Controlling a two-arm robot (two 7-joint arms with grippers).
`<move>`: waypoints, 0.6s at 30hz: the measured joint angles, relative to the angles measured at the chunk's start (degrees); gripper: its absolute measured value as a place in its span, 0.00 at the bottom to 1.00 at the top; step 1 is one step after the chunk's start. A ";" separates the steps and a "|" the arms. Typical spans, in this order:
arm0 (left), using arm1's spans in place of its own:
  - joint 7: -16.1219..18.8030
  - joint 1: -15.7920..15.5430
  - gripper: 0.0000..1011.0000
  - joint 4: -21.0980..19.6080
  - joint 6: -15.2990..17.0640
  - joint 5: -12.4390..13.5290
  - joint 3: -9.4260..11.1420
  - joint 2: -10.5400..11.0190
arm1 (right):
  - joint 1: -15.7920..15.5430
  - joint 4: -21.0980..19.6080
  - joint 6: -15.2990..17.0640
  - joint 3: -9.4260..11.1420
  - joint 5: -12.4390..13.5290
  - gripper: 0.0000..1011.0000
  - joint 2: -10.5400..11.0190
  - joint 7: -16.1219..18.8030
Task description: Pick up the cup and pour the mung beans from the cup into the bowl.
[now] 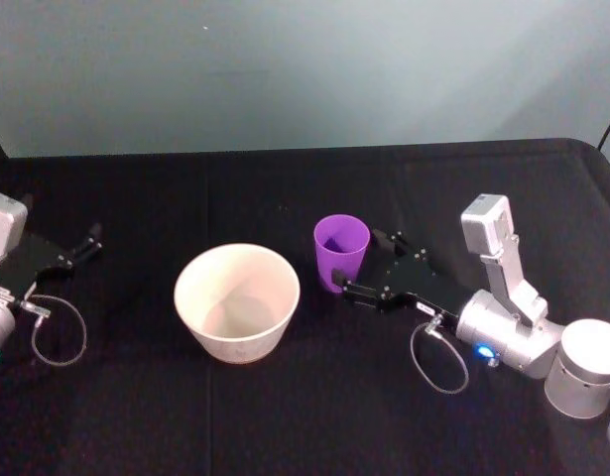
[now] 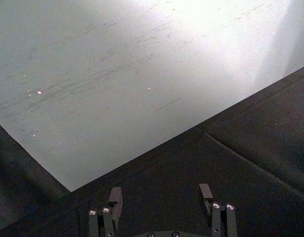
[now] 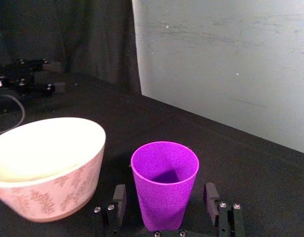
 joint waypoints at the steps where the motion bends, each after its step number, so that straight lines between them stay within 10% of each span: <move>1: 0.00 0.00 1.00 0.00 0.00 0.00 0.00 0.00 | 0.00 0.00 0.00 0.00 0.00 0.99 0.00 0.00; 18: 0.00 0.00 1.00 0.00 0.00 0.00 0.00 0.00 | 2.64 4.75 -0.95 1.28 -1.38 0.99 -4.70 0.93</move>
